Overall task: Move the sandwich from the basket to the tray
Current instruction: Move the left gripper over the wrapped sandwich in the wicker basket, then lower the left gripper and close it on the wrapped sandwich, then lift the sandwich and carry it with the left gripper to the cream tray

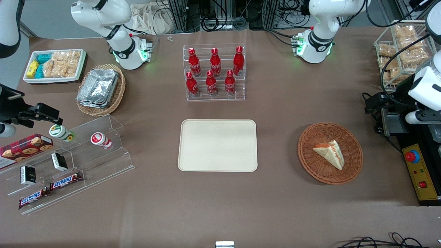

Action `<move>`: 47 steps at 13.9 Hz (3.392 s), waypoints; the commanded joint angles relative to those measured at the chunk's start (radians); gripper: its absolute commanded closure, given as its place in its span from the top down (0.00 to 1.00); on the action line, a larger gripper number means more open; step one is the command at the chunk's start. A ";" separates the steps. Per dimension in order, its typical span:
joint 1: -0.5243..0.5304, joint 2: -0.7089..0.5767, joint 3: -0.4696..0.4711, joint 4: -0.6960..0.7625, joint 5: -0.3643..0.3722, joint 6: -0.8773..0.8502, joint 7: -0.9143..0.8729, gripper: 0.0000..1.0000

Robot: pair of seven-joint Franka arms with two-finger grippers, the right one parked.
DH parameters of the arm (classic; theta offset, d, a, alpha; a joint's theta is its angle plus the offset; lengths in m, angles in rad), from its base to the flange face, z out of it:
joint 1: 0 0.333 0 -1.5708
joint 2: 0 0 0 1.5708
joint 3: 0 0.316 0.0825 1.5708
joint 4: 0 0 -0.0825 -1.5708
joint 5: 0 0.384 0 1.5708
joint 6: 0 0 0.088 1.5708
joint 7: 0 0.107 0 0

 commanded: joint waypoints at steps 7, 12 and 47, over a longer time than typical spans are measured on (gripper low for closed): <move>0.005 0.099 0.003 0.002 0.076 0.048 -0.446 1.00; 0.004 0.153 0.001 -0.206 0.090 0.309 -0.563 1.00; -0.005 0.254 -0.209 -0.084 0.022 0.257 -0.399 0.00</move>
